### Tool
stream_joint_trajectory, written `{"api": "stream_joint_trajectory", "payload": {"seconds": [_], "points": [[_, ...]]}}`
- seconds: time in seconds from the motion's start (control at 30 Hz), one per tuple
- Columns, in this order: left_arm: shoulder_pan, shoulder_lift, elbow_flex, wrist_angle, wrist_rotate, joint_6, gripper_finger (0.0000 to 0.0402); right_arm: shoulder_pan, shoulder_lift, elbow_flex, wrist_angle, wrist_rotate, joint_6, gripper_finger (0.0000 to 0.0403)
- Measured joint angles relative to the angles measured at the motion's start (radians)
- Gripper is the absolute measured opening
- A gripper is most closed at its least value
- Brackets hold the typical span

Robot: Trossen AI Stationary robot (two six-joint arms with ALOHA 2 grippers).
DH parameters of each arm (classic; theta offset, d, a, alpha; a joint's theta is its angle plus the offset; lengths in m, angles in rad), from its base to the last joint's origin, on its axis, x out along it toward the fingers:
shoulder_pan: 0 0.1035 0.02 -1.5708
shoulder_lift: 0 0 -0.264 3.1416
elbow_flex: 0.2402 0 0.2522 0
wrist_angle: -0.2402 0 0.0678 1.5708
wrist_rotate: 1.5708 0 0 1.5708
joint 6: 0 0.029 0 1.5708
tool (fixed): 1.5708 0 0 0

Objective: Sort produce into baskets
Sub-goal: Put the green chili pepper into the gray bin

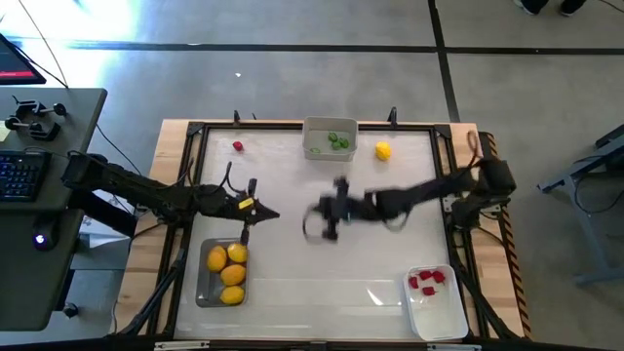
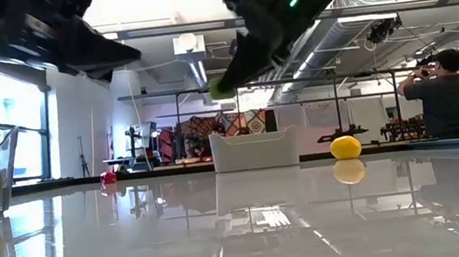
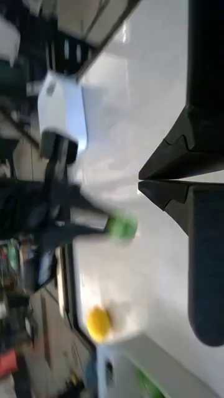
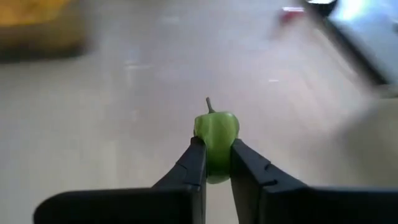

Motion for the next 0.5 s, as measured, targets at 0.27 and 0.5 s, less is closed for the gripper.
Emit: {"api": "stream_joint_trajectory", "payload": {"seconds": [0.27, 0.5], "points": [[0.259, 0.0, 0.035, -0.193, -0.017, -0.047, 0.0, -0.383, -0.039, 0.0, 0.002, -0.068, -0.033, 0.003], [0.498, 0.0, 0.235, -0.6, -0.019, 0.008, 0.0, -0.604, -0.027, 0.0, 0.009, -0.167, -0.061, 0.0029]]}}
